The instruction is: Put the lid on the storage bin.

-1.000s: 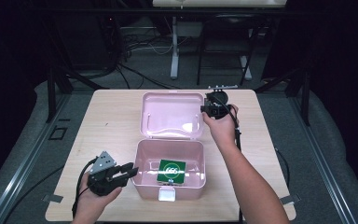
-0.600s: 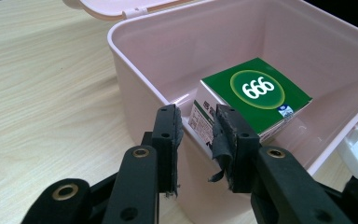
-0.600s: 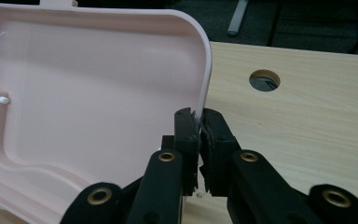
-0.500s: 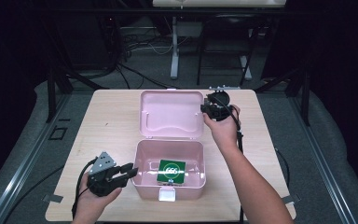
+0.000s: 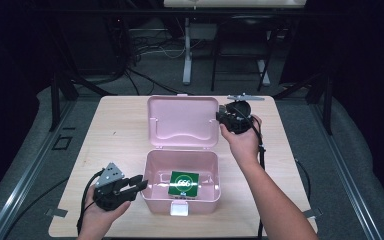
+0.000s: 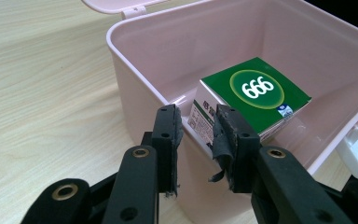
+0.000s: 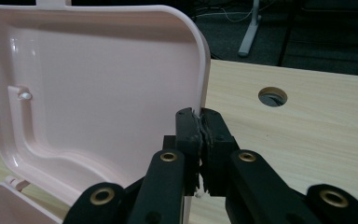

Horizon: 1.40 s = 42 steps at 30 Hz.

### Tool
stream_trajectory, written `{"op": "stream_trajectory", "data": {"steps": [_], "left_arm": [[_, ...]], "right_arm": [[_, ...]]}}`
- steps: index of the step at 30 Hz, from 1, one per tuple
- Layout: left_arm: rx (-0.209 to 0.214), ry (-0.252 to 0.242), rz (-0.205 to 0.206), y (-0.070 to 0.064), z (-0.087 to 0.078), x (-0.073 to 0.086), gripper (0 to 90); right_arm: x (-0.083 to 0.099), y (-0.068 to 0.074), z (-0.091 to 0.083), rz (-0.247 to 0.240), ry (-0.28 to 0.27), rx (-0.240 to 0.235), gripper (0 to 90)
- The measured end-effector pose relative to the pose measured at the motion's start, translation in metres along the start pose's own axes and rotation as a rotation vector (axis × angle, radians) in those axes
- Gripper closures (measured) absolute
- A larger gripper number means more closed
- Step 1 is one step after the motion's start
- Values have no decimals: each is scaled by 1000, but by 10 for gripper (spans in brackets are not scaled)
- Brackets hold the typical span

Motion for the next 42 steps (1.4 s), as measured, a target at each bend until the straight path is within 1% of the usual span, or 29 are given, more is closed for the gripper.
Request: {"op": "stream_trajectory", "data": {"steps": [3, 5, 8, 10, 13, 18, 21, 26, 34, 39, 42], "left_arm": [[0, 0, 0, 0, 0, 0, 704], [0, -1, 0, 0, 0, 0, 704], [-1, -1, 0, 0, 0, 0, 704], [-1, 0, 0, 0, 0, 0, 704], [-1, 0, 0, 0, 0, 0, 704], [-2, 0, 0, 0, 0, 0, 704], [-1, 0, 0, 0, 0, 0, 703], [-1, -1, 0, 0, 0, 0, 704], [-4, -1, 0, 0, 0, 0, 705], [-4, -2, -1, 0, 0, 0, 704], [-3, -1, -1, 0, 0, 0, 704]], "right_arm": [[2, 1, -5, -5, -13, -8, 872], [3, 0, -7, 6, -22, -22, 874], [5, 0, -11, 10, -32, -35, 874], [6, 1, -13, 4, -41, -39, 874], [8, 2, -16, -9, -59, -39, 874], [11, 5, -21, -27, -72, -34, 875], [13, 7, -24, -47, -85, -24, 875], [19, 7, -31, -46, -110, -42, 875], [24, 11, -39, -72, -134, -43, 874], [28, 15, -43, -106, -146, -21, 875], [29, 15, -45, -98, -151, -28, 876]]}}
Point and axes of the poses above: each handheld gripper's, and its own axes: z roughly forward along the jaws, x roughly out of its underside, y roughly to its left, the point moved 3 cm from there along z, roughly forward along the jaws, and after that the axes turned 9 degrees about z, right-handed, at the moved point
